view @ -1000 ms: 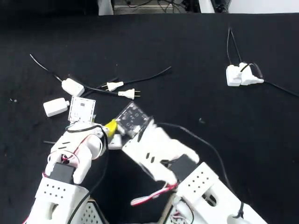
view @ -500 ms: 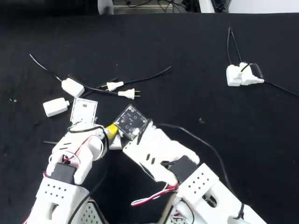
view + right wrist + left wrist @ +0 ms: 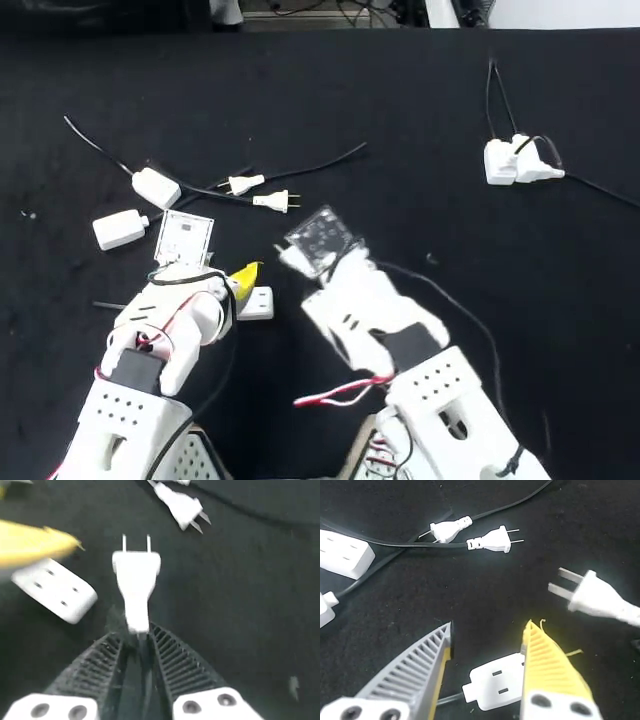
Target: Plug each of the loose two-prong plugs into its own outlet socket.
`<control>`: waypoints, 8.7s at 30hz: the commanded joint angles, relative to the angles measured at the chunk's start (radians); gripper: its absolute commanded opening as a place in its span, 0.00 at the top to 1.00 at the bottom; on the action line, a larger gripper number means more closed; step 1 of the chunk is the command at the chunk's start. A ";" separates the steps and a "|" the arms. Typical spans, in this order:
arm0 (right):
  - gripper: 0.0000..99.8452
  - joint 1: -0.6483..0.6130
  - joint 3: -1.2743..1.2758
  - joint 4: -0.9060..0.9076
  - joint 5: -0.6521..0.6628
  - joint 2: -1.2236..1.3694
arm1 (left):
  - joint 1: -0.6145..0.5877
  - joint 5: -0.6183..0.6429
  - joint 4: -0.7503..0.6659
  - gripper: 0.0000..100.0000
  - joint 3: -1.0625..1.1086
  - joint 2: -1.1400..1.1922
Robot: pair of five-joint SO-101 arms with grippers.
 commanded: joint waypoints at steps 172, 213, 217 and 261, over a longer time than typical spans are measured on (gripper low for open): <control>0.99 -0.216 -0.786 0.354 0.336 0.602 | 0.010 0.101 0.052 0.77 -0.097 -0.005; 0.99 0.060 -0.579 0.287 0.310 0.616 | -0.042 0.103 0.052 0.77 -0.074 -0.005; 0.99 0.041 -0.599 0.247 0.307 0.765 | -0.042 0.106 0.060 0.77 -0.071 -0.005; 0.92 0.008 -0.984 0.296 0.423 1.262 | -0.051 0.103 0.054 0.77 -0.053 -0.005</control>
